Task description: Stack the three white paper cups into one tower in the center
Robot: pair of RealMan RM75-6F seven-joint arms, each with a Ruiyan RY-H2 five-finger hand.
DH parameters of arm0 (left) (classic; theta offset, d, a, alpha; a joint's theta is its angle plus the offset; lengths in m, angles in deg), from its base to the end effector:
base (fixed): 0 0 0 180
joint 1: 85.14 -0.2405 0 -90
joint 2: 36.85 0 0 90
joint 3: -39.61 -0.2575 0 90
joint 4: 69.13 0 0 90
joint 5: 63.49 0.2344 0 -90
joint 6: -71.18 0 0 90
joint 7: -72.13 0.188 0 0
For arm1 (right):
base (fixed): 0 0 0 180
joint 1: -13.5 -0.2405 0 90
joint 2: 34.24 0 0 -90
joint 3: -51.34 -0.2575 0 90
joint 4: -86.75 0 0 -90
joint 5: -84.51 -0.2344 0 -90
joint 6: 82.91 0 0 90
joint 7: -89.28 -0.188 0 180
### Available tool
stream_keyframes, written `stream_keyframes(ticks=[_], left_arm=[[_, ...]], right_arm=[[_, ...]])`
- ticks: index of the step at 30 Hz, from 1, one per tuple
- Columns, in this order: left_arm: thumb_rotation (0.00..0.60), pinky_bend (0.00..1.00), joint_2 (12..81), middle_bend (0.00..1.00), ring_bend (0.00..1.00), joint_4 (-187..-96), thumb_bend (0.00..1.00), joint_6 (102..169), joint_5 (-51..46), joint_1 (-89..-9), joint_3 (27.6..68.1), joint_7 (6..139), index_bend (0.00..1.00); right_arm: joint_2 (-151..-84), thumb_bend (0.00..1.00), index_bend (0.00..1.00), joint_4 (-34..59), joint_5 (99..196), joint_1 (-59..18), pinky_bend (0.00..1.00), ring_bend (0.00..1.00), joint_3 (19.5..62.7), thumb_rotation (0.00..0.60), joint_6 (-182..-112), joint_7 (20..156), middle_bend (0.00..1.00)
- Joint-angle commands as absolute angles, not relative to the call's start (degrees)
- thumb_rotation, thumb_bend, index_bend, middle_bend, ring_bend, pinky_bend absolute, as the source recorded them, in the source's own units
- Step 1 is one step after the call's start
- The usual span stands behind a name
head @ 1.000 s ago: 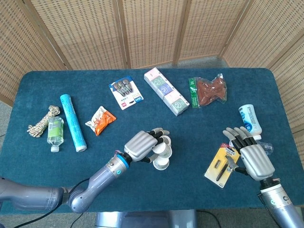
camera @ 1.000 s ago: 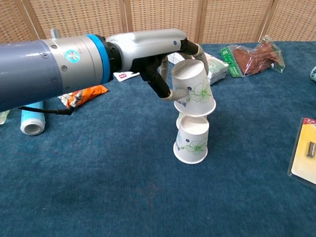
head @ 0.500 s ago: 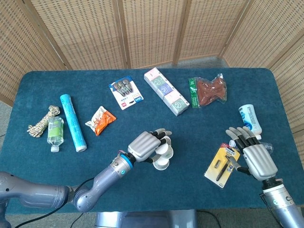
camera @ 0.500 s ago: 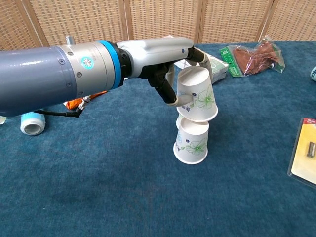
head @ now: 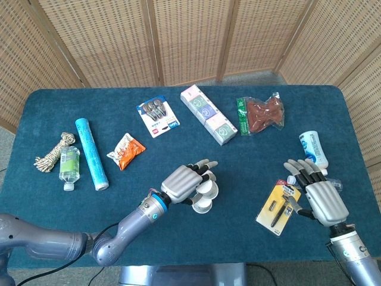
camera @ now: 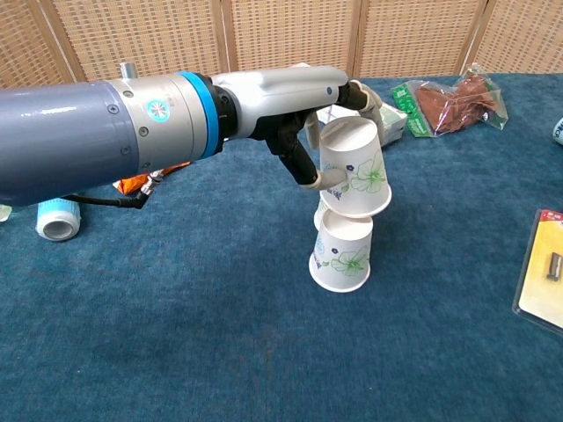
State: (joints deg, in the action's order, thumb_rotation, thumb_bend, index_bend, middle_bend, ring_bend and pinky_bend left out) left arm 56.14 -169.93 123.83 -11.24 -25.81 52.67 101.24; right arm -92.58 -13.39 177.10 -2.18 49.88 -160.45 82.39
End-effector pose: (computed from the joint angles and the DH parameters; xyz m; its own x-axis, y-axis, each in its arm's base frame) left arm 0.0338 0.3279 -0.0972 0.4074 0.3749 0.8327 0.7715 -0.6292 -0.0942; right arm -0.2469 -0.2668 0.1209 0.2992 -0.1191 0.9467 -0.9233 -0.2866 0.2558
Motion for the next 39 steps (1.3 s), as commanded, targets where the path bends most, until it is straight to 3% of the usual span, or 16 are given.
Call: stream_keyframes(ticks=[1,23,39], left_arm=[[0.600,0.30,56.04,0.04,0.01,-170.04,0.48,123.96,-11.28,-25.68,52.55,101.17,0.24],[0.600,0.26,54.79,0.00,0.00,-170.76,0.48,124.19,-12.84,-24.41,51.46,101.28,0.23],[0.600,0.13,54.82,0.00,0.00,-170.63,0.48,124.31,-14.56,-23.21,51.01,101.61,0.17]], right_arm=[[-92.51,0.47,0.00,-13.33,177.14,-2.11,0.00,0.00,49.85,0.600,-160.53,82.18,0.03],[-92.52,0.47,0.00,-13.17,177.19,-1.88,0.00,0.00,49.71,0.600,-160.37,81.46,0.03],[-92.44,0.47,0.00,-12.94,177.09,-1.85,0.00,0.00,49.57,0.600,-160.21,80.70,0.04]])
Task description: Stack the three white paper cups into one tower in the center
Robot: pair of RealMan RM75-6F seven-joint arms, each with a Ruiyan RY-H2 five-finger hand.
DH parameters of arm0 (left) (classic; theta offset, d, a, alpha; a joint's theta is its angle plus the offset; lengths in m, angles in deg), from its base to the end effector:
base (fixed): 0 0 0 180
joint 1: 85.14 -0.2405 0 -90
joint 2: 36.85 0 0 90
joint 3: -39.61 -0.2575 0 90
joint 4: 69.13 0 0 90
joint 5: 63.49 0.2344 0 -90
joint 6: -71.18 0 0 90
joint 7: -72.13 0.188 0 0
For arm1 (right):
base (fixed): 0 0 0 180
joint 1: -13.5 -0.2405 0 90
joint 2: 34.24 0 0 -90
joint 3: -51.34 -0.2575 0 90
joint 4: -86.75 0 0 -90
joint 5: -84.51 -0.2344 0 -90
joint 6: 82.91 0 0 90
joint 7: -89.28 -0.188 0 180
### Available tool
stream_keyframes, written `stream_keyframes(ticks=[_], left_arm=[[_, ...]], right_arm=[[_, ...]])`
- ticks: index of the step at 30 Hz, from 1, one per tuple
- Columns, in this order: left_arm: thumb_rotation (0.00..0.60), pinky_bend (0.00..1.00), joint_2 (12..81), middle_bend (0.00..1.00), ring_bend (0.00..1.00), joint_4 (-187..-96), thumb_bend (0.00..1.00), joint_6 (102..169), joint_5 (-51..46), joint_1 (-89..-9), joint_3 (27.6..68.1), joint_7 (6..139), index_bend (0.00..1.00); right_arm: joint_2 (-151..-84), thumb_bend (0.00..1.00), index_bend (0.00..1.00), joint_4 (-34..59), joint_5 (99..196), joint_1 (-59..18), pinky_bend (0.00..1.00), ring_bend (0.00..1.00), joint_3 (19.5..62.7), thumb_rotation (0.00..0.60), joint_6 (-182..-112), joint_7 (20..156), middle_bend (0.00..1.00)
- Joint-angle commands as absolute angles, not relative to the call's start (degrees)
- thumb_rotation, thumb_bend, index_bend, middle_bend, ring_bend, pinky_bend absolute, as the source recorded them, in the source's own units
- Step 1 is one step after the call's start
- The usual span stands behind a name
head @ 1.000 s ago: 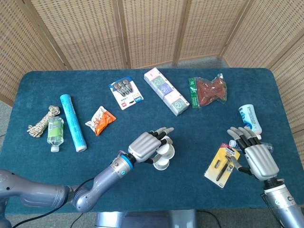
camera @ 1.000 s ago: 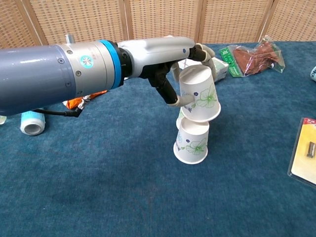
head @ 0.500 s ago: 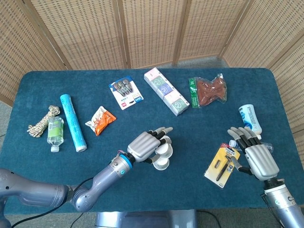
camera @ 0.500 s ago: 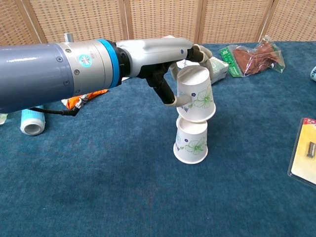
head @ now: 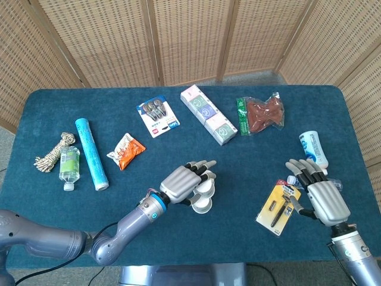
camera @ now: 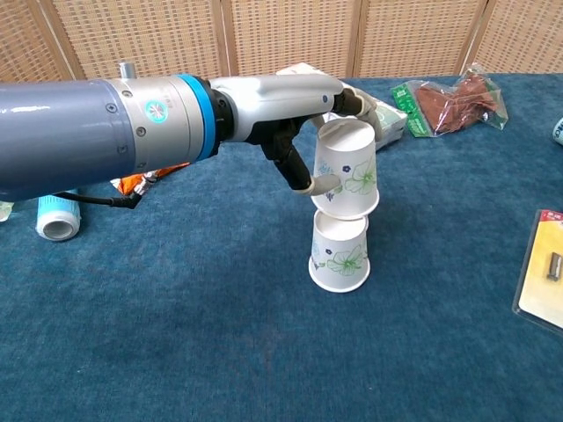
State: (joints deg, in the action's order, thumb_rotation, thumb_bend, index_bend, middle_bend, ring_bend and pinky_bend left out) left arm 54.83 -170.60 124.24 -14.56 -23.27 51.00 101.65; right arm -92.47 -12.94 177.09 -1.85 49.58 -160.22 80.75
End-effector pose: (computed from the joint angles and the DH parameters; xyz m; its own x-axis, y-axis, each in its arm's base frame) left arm 0.0308 0.3287 -0.0983 0.4375 0.3868 0.8118 0.7707 -0.6263 -0.1169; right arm -0.2501 -0.2672 0.1224 0.2810 -0.1252 0.9515 -0.9306 -0.2777 0.2383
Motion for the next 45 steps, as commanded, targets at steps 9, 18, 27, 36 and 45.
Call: stream_keyframes(ticks=[9,18,27,36,45], left_arm=[[0.600,0.10,54.69,0.00,0.00,-170.86,0.48,124.44,-14.57,-22.89,50.58,101.65,0.15],[0.600,0.05,54.37,0.00,0.00,-171.30,0.48,124.17,-15.81,-22.46,50.13,102.10,0.10],[0.600,0.00,54.45,0.00,0.00,-171.55,0.48,124.62,-16.25,-21.93,50.30,102.29,0.00],[0.600,0.00,52.93,0.00,0.00,-173.17,0.48,125.42,-15.53,-22.13,50.53,101.97,0.00],[0.600,0.00,44.90,0.00,0.00,-182.92,0.48,128.81,-9.51,-26.42,48.94,99.49,0.00]], right_arm=[[-92.42,0.48,0.00,-12.79,177.13,-1.87,0.00,0.00,49.53,0.600,-160.14,80.29,0.04],[-92.21,0.48,0.00,-12.79,177.43,-1.72,0.00,0.00,49.60,0.600,-160.40,79.71,0.04],[-92.12,0.48,0.00,-12.66,177.43,-1.61,0.00,0.00,49.66,0.600,-160.43,79.34,0.04],[-91.82,0.48,0.00,-12.45,177.18,-1.53,0.00,0.00,49.57,0.600,-160.46,78.90,0.04],[-91.12,0.48,0.00,-11.77,175.46,-1.20,0.00,0.00,49.00,0.600,-160.44,78.90,0.04]])
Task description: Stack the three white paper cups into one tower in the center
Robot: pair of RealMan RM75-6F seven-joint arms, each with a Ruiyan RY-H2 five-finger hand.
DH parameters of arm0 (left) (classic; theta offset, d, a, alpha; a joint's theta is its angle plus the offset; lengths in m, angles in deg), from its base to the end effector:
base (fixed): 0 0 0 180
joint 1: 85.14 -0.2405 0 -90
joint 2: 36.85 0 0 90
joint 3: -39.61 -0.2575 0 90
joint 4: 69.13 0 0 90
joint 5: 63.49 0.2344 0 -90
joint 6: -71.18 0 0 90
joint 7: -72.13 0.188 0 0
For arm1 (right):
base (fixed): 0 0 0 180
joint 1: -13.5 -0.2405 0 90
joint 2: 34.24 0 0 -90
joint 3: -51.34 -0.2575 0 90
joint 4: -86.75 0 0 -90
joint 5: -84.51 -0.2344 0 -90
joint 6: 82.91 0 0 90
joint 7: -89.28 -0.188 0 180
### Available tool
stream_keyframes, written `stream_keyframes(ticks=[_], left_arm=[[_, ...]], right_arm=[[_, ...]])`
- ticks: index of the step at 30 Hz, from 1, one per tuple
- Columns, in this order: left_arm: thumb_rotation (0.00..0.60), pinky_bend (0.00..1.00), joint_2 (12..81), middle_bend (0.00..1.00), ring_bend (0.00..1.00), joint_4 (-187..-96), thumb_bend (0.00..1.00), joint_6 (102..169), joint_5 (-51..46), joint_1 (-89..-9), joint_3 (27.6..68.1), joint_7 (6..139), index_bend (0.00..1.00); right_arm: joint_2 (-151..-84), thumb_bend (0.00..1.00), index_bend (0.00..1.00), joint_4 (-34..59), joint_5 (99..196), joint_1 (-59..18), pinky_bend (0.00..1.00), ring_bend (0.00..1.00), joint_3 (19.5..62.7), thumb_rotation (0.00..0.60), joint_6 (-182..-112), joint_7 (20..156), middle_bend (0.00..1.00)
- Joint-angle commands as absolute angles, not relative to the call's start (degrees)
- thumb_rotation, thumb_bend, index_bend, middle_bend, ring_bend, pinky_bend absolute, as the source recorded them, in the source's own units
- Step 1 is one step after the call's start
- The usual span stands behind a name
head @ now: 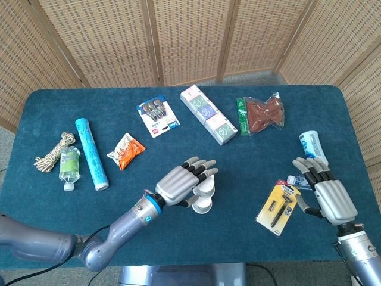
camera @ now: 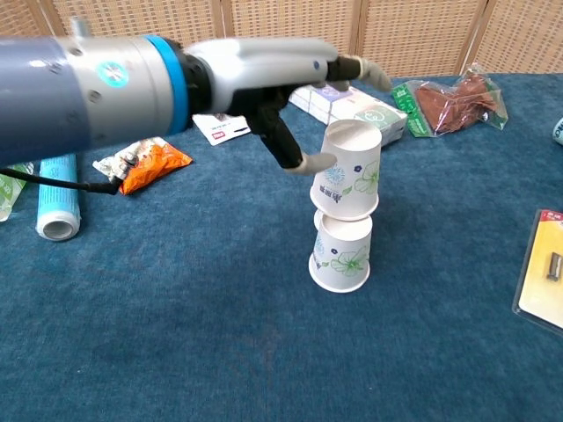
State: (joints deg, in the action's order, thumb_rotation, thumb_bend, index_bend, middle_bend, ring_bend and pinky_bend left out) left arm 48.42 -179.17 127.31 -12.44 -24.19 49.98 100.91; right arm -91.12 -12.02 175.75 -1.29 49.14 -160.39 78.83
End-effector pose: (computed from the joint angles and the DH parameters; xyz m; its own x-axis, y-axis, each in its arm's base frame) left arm 0.0338 0.3156 -0.0638 0.4184 0.3674 0.8306 0.7596 -0.6429 -0.0983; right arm -0.2614 -0.2694 0.1349 0.2774 -0.1145 0.9539 -0.9390 -0.2422 0.2440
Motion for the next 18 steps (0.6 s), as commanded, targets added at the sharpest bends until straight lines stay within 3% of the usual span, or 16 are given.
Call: stream_keyframes(ticks=[1,8,18], left_arm=[[0.600,0.00,43.78,0.00,0.00,-184.11,0.48,129.31,-8.45,-27.18,48.49,99.09,0.00],[0.600,0.00,34.35,0.00,0.00,-192.86,0.48,134.38,1.39,-34.89,42.96,95.93,0.00],[0.600,0.00,22.96,0.00,0.00,-195.43,0.48,150.65,24.82,-54.26,28.69,85.84,0.00]], right_arm=[[-91.17,0.48,0.00,-11.67,175.28,-1.17,0.00,0.00,48.93,0.600,-160.43,78.87,0.04],[-91.81,0.48,0.00,-10.50,173.65,-1.10,0.00,0.00,48.24,0.600,-160.23,80.42,0.04],[-94.46,0.48,0.00,-7.94,170.80,-0.30,0.00,0.00,46.62,0.600,-162.05,86.74,0.04]])
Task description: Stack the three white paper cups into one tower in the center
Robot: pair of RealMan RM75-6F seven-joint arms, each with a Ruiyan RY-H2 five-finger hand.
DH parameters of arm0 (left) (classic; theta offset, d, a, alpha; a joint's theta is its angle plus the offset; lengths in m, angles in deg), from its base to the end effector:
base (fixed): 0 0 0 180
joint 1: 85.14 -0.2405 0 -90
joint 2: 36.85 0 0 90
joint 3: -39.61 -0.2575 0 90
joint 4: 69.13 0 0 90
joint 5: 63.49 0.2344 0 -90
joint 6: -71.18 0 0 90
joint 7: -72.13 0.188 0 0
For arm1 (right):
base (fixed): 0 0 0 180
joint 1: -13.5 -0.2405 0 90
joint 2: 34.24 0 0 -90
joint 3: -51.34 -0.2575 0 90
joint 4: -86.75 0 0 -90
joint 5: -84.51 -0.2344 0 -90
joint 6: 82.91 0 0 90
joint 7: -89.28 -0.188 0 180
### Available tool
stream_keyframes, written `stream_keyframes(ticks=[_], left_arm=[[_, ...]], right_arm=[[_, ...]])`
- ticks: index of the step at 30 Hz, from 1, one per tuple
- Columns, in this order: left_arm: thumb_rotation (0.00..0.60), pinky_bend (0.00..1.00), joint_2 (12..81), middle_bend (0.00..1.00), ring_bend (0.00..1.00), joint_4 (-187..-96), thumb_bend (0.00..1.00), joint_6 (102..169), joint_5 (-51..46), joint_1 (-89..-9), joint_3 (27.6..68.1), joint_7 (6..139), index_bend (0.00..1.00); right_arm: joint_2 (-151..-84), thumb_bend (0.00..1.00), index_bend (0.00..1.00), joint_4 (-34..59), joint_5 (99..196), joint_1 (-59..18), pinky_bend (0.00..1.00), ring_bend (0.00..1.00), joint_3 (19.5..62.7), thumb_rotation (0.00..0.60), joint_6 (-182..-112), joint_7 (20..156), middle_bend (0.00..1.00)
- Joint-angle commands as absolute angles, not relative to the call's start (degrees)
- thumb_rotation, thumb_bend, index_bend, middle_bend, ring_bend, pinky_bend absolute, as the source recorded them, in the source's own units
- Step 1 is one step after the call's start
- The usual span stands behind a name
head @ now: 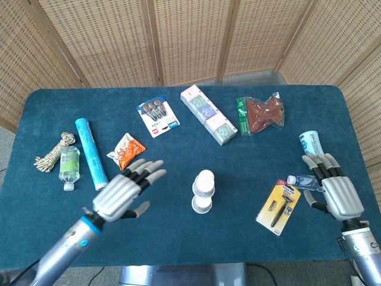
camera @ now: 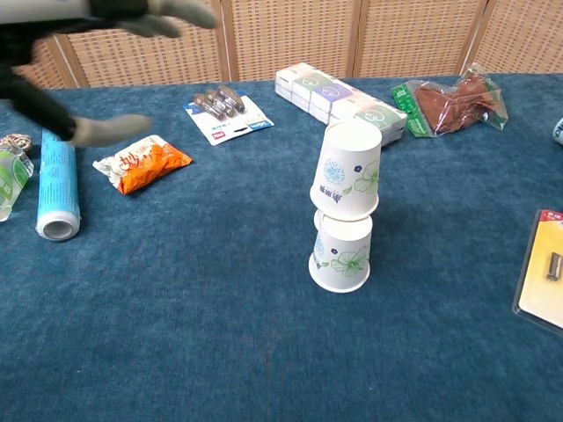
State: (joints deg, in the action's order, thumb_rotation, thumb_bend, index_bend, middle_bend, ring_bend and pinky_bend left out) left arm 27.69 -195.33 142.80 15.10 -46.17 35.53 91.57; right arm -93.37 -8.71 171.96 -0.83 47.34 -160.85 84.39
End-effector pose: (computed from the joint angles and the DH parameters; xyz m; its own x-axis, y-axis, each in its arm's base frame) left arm -0.0709 0.2582 0.0454 0.3289 0.2729 0.9041 0.8315 -0.5375 -0.1403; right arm -0.2783 -0.2799 0.1405 0.3622 -0.0485 0.9308 -0.9193 -0.1837 0.3481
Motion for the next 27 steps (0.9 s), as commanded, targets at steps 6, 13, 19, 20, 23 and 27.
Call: stream_keyframes(ticks=[6,13,19,20,23,27], left_arm=[[0.600,0.00,19.30,0.00,0.00,-189.64,0.48,162.44,34.62,-66.56,21.72,81.23,0.00],[0.600,0.00,19.51,0.00,0.00,-182.04,0.48,170.66,36.15,-77.93,18.35,77.13,0.00],[0.600,0.00,21.14,0.00,0.00,-175.32,0.48,174.00,34.63,-85.25,17.44,72.35,0.00],[0.600,0.00,21.42,0.00,0.00,-174.34,0.48,174.46,34.33,-86.17,17.55,71.58,0.00],[0.600,0.00,22.30,0.00,0.00,-171.67,0.48,175.54,33.14,-88.62,18.35,69.11,0.00],[0.600,0.00,23.53,0.00,0.00,-169.29,0.48,176.21,33.40,-90.65,19.71,67.37,0.00]], right_arm=[[-95.41,0.48,0.00,-7.76,170.28,0.71,0.00,0.00,47.02,0.600,-162.72,88.55,0.00],[-96.06,0.48,0.00,-7.50,169.77,2.62,0.00,0.00,47.58,0.600,-164.45,89.14,0.00],[-96.51,0.48,0.00,-7.10,169.77,4.34,0.00,0.00,48.47,0.600,-165.59,89.34,0.00],[-96.55,0.47,0.00,-7.15,169.71,4.60,0.00,0.00,48.56,0.600,-165.75,89.42,0.00],[-96.76,0.47,0.00,-7.14,169.50,5.19,0.00,0.00,48.61,0.600,-166.21,89.61,0.00],[-97.03,0.47,0.00,-7.16,170.34,5.54,0.00,0.00,48.81,0.600,-166.61,89.43,0.00]])
